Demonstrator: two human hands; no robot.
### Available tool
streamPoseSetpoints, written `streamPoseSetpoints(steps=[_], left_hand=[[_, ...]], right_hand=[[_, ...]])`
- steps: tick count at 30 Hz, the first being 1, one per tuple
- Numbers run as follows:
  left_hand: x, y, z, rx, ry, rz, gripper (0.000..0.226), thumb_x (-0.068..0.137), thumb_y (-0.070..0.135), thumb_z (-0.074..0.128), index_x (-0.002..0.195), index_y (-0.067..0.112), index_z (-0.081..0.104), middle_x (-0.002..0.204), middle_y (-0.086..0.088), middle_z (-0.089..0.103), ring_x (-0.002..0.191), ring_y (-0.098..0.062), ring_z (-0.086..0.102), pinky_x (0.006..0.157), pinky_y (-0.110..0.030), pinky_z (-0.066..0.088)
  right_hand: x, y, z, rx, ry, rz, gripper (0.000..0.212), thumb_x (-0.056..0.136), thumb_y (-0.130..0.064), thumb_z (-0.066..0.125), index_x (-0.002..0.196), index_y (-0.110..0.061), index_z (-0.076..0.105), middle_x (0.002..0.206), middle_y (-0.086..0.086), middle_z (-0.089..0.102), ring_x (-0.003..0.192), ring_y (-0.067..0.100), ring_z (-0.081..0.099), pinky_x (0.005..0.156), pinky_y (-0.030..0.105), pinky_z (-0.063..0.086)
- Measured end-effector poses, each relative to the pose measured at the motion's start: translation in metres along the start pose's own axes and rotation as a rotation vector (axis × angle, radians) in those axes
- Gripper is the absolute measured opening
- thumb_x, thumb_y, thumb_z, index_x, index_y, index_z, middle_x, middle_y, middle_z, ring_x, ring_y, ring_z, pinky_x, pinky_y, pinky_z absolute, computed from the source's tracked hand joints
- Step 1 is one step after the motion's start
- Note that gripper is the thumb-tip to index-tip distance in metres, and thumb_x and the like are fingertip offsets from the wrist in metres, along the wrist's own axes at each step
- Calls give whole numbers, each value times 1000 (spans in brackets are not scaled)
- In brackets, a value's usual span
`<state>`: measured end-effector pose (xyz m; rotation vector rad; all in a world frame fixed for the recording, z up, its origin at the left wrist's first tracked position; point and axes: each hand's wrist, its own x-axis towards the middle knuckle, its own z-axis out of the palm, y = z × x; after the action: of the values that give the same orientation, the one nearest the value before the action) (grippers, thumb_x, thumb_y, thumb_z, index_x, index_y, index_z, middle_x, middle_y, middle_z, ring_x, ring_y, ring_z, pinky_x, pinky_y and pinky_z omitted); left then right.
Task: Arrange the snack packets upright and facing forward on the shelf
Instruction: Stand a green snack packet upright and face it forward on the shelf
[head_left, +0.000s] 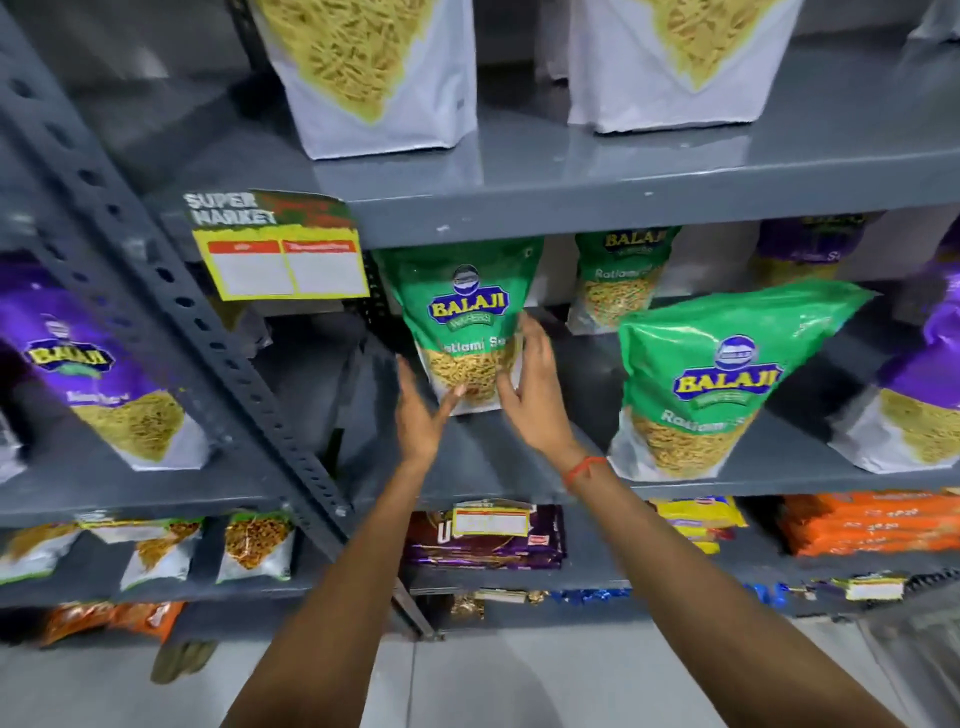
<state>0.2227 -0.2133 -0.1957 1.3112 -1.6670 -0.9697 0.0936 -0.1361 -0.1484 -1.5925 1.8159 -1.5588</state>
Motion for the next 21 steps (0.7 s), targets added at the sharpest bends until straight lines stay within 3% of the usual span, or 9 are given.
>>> streamPoseSetpoints(steps=[2,3,5,7,10,13,15,21], left_hand=[[19,-12,-2,-83,-153,-49,92,61,48,73,135,8,36,136,-13,52,122,-25,52,104,-40,44],[25,-16,-2,-102,-206,-82,82,60,47,74,125,6,44,123,-14,59,108,-22,57,96,-36,50],[31,-22,-2,-68,-248,-106,57,72,30,76,112,-2,51,113,-22,63,93,-19,57,72,-9,49],[28,-26,-3,-72,-232,-89,39,79,17,71,109,-1,51,114,-23,63,98,-29,61,60,-3,43],[7,-31,-12,-148,-277,-94,33,83,17,67,109,10,49,113,-12,62,111,-30,59,81,-22,48],[-37,-39,-25,-190,-315,-73,37,84,22,65,115,14,47,115,-4,61,113,-23,58,91,-28,48],[-61,-44,-32,-188,-329,-69,44,79,31,63,117,16,47,116,-3,61,112,-18,58,93,-29,47],[-80,-38,-42,-143,-346,-90,52,77,35,60,122,15,46,121,-6,60,115,-21,56,97,-33,45]], right_hand=[[17,17,7,46,-84,226,78,83,-24,56,139,10,15,148,28,27,139,33,25,114,33,18],[22,23,7,88,-151,323,83,82,-18,63,141,8,11,149,26,27,139,32,26,112,32,21],[26,37,6,187,-280,404,88,77,-14,70,144,-3,14,150,18,31,138,25,31,112,33,27],[24,42,5,233,-316,443,81,76,-10,71,141,-9,23,145,15,39,135,27,36,114,44,31],[6,43,2,218,-299,446,72,77,-6,69,136,-13,28,139,15,44,128,27,43,110,52,35],[-38,48,0,145,-300,398,75,71,-35,71,133,-31,30,141,9,39,127,24,44,108,51,39],[-64,49,0,116,-289,375,69,72,-41,70,127,-43,29,136,4,39,125,23,46,107,52,40],[-87,36,-2,125,-261,367,68,81,-25,68,137,-23,29,127,0,36,128,26,42,108,54,37]])
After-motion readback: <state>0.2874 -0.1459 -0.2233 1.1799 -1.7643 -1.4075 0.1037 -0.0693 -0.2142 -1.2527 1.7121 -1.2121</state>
